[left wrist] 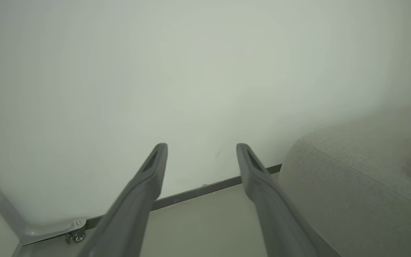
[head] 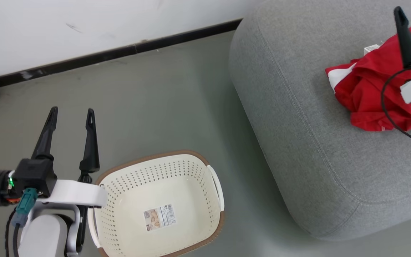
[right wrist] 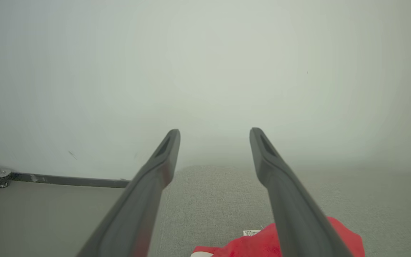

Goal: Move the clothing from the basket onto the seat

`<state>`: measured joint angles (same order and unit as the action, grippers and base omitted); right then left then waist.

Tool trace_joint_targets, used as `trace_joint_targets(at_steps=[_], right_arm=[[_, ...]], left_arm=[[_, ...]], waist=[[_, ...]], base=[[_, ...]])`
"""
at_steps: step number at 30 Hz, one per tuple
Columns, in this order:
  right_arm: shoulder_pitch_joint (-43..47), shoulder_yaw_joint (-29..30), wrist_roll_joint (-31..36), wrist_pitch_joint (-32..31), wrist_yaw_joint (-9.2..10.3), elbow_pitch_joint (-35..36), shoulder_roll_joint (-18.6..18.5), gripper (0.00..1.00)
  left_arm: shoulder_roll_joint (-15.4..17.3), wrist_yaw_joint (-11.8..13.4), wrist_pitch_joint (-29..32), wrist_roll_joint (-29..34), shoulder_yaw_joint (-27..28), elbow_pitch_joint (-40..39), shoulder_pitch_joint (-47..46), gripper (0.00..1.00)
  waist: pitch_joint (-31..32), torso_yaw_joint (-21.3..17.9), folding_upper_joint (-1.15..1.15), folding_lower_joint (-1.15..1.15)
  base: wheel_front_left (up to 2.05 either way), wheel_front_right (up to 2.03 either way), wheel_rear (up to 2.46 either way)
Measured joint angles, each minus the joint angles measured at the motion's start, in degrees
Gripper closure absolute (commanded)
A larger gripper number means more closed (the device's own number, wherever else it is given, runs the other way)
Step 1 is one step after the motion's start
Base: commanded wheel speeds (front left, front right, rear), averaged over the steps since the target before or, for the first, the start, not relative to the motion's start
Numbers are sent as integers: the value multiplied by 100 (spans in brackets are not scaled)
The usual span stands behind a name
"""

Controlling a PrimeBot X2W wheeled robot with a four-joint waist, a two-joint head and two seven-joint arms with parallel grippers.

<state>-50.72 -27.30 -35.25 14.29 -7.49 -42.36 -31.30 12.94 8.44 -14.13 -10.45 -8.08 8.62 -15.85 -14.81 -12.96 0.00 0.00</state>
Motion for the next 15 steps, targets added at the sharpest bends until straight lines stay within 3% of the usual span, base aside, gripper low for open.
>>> trace_joint_targets(at_steps=[15], right_arm=[[754,401,99,16,0,617,361,0]], left_arm=[[-204,267,-2,0,91,367,478,0]], waist=[[568,382,0,0]], base=[[0,0,0]])
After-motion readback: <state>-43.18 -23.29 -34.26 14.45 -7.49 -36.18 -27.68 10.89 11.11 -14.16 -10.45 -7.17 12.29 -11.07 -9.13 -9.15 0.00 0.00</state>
